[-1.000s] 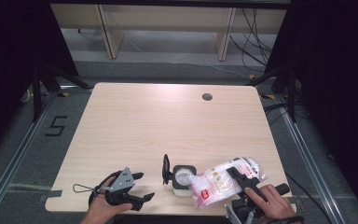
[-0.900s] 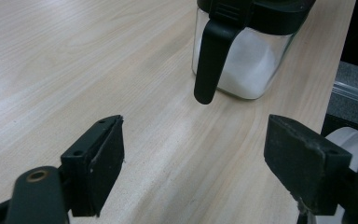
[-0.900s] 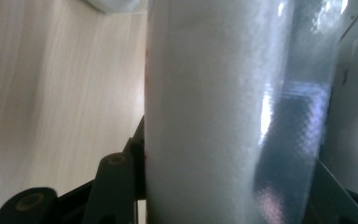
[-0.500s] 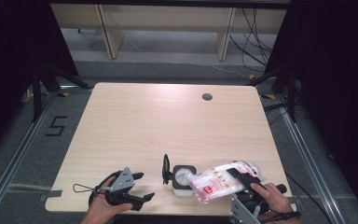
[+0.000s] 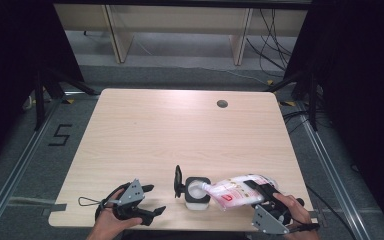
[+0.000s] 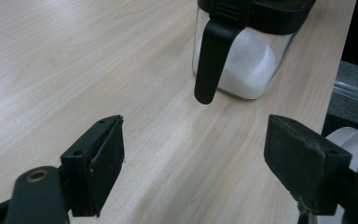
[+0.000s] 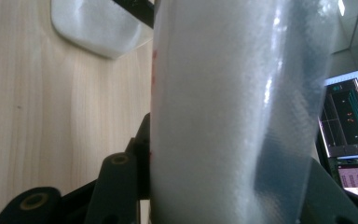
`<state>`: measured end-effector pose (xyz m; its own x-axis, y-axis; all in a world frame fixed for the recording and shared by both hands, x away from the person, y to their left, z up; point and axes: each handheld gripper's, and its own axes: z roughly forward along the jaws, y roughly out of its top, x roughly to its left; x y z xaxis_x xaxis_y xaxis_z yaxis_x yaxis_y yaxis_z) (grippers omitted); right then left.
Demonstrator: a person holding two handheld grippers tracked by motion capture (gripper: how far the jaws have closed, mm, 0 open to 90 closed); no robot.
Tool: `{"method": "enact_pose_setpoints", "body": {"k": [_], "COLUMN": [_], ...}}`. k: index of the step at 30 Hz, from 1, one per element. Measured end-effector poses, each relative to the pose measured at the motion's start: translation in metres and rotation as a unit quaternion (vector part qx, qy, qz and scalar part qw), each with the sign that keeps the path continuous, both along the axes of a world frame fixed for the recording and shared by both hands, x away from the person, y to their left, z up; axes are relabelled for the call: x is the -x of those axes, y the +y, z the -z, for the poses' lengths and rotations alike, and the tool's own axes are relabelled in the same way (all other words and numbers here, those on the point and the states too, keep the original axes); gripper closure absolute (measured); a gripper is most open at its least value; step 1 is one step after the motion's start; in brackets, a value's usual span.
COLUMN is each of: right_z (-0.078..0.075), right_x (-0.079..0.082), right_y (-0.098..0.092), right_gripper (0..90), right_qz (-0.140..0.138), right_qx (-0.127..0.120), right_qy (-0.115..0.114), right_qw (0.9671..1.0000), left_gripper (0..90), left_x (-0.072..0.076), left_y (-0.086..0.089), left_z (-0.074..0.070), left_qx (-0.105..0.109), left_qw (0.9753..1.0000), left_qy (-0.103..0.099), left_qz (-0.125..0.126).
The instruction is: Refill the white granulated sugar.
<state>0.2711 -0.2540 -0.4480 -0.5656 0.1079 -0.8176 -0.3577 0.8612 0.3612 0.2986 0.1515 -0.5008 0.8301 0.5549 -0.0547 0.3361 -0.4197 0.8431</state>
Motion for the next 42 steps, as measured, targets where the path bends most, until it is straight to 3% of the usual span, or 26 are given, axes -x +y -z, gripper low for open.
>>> {"method": "enact_pose_setpoints", "body": {"k": [6,7,8,9,10,11,13,15,16,18,24,27,31,34,36,37,38,41,42], "right_z": [0.001,0.002,0.002,0.003,0.003,0.004,0.004,0.002,0.004,0.003,0.004,0.004,0.005,0.006,0.007,0.008,0.008,0.011,0.012], "right_x": [-0.003,-0.002,-0.004,-0.005,-0.005,-0.006,-0.006,-0.009,-0.008,-0.011,-0.017,-0.021,-0.028,-0.032,-0.037,-0.038,-0.04,-0.047,-0.049], "right_y": [0.0,-0.001,-0.001,-0.001,-0.002,-0.002,-0.002,-0.004,-0.005,-0.007,-0.011,-0.011,-0.011,-0.012,-0.012,-0.012,-0.012,-0.01,-0.009], "right_gripper": [58.0,58.0,58.1,58.2,58.3,58.3,58.5,58.6,58.7,58.8,59.4,59.5,59.8,60.0,60.1,60.2,60.2,60.3,60.4], "right_qz": [-0.003,0.002,-0.002,0.003,0.004,0.005,0.009,0.003,0.013,0.016,0.023,0.021,0.029,0.037,0.035,0.04,0.039,0.042,0.038], "right_qx": [-0.029,-0.039,-0.037,-0.043,-0.046,-0.048,-0.056,-0.056,-0.077,-0.093,-0.113,-0.122,-0.147,-0.187,-0.194,-0.202,-0.202,-0.21,-0.21], "right_qy": [0.013,0.028,0.019,0.028,0.035,0.031,0.041,0.035,0.048,0.055,0.066,0.071,0.081,0.102,0.105,0.112,0.112,0.121,0.118], "right_qw": [0.9995,0.9989,0.9991,0.9987,0.9983,0.9983,0.9975,0.9978,0.9958,0.994,0.9912,0.9898,0.9853,0.9763,0.9747,0.9721,0.9721,0.9692,0.9698], "left_gripper": [19.8,19.9,19.9,19.9,19.9,19.9,19.9,19.9,19.9,19.9,19.9,19.9,19.9,20.0,20.0,20.0,20.0,20.0,20.0], "left_x": [0.0,0.0,0.001,0.001,0.001,0.0,0.0,0.001,0.001,0.001,0.001,0.0,0.0,-0.001,-0.001,-0.001,-0.002,-0.001,-0.001], "left_y": [0.001,0.001,0.0,0.0,0.0,0.002,0.001,0.0,0.001,0.001,0.0,0.001,0.0,0.001,0.001,0.002,0.002,0.002,0.001], "left_z": [-0.001,-0.001,-0.001,-0.001,-0.001,-0.001,-0.001,-0.001,-0.002,-0.002,-0.001,-0.001,-0.001,-0.002,-0.001,-0.002,-0.002,-0.002,-0.001], "left_qx": [-0.003,-0.003,0.003,0.007,0.004,-0.011,0.001,0.006,0.002,0.002,0.008,0.001,0.007,-0.007,-0.004,-0.004,-0.006,-0.004,-0.003], "left_qw": [1.0,1.0,1.0,1.0,1.0,0.9999,1.0,1.0,1.0,1.0,1.0,1.0,1.0,1.0,1.0,1.0,0.9999,1.0,1.0], "left_qy": [0.0,0.001,0.002,0.001,-0.001,-0.003,0.001,0.003,0.002,0.001,0.004,0.001,0.001,-0.002,-0.001,-0.002,-0.009,-0.003,0.0], "left_qz": [0.0,0.0,-0.002,-0.002,0.001,0.002,0.0,-0.005,-0.002,-0.002,-0.003,-0.001,-0.002,0.0,0.001,0.001,0.007,0.001,0.0]}}
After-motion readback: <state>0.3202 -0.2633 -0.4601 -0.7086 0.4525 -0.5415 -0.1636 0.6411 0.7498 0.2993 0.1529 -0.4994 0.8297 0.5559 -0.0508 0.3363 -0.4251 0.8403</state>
